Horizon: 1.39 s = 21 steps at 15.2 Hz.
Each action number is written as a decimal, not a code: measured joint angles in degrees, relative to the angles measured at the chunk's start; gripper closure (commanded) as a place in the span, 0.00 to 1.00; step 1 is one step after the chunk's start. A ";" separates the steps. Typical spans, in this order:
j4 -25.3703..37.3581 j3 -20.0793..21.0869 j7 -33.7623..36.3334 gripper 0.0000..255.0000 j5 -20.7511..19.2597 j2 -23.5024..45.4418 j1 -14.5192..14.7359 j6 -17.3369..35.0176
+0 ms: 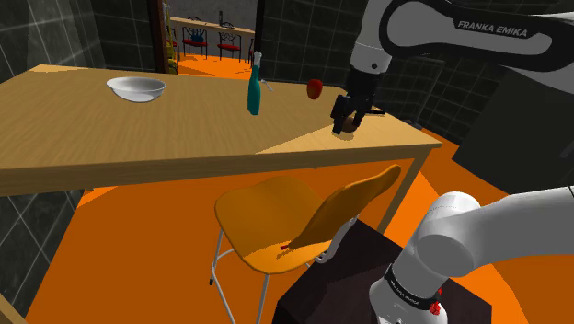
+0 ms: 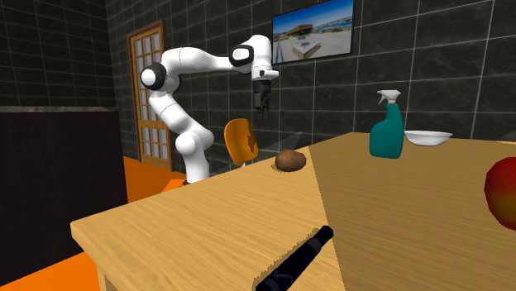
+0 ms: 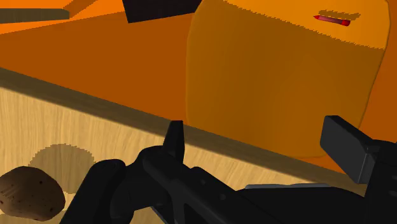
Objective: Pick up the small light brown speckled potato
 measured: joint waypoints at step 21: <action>17.37 -24.21 -37.65 0.00 -7.39 26.50 -1.76 6.81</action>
